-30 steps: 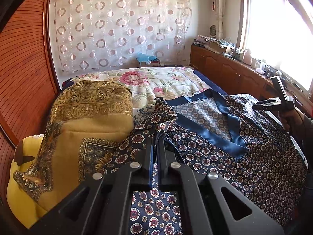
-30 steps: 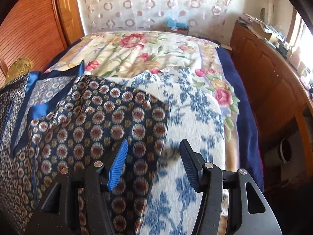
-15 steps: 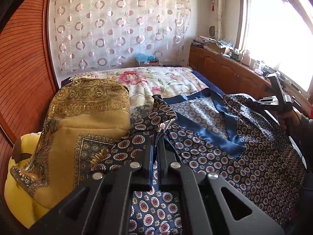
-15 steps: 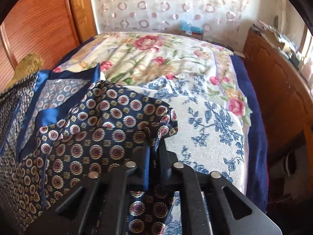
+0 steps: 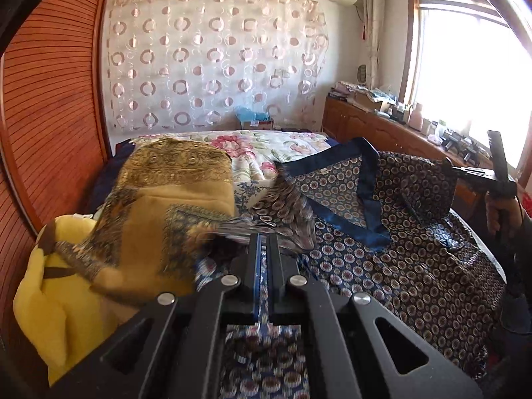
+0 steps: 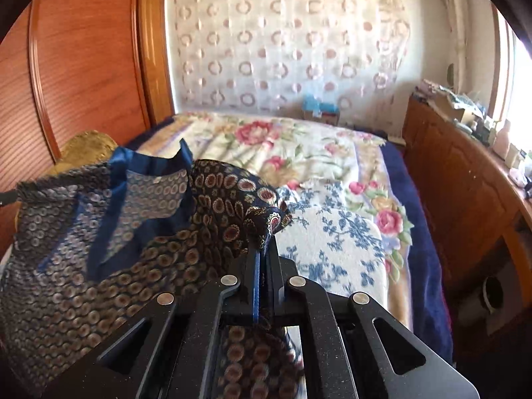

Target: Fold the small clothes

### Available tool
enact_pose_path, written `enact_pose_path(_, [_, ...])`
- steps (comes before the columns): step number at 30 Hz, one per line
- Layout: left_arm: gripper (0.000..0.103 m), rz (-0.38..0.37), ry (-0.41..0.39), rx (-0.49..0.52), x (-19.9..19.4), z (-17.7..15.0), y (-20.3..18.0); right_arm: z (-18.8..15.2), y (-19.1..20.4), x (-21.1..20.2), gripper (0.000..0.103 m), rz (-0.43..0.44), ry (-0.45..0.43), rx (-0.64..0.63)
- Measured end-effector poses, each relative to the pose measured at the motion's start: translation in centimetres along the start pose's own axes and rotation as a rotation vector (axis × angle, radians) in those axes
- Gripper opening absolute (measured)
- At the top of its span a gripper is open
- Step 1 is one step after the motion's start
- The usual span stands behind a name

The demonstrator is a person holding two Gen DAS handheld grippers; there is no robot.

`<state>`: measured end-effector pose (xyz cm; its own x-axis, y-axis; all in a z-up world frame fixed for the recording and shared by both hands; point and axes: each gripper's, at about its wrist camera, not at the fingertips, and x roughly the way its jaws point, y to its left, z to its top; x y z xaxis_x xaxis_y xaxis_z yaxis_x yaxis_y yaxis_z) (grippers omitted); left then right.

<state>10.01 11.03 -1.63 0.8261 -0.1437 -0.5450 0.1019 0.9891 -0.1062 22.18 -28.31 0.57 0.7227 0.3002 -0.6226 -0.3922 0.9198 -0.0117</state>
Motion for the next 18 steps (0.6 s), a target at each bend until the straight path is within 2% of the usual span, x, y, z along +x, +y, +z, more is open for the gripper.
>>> enact_pose_path(5, [0.000,0.020,0.000,0.003,-1.6,-1.4,0.2,-1.8,0.6,-4.4,0.000,-0.002,-0.036,0.017])
enact_pose_path(9, [0.003,0.032,0.073,0.048,0.2,-1.4,-0.3,-2.6,1.5,-4.7,0.000,-0.015,-0.017,-0.004])
enact_pose_path(10, [0.011,0.033,0.081,0.057,0.6,-1.4,-0.5,-2.7,1.8,-4.5,0.000,-0.014,-0.012,-0.005])
enact_pose_path(11, [0.024,0.031,0.087,0.066,1.1,-1.3,-0.7,-2.9,2.1,-4.3,0.000,-0.015,-0.008,-0.008])
enact_pose_path(13, [0.038,0.016,0.090,0.085,1.5,-1.2,-1.1,-3.2,2.6,-3.6,0.000,-0.017,-0.002,-0.019])
enact_pose_path(15, [0.045,0.016,0.099,0.109,2.0,-0.8,-1.4,-3.5,3.0,-2.9,0.000,-0.012,0.004,-0.023])
enact_pose_path(16, [0.054,0.012,0.113,0.124,2.4,-0.7,-1.5,-3.5,3.2,-2.6,0.000,-0.005,0.008,-0.024])
enact_pose_path(18, [0.057,0.022,0.135,0.164,3.3,-0.3,-1.7,-3.6,3.4,-2.2,0.000,-0.003,0.013,-0.031])
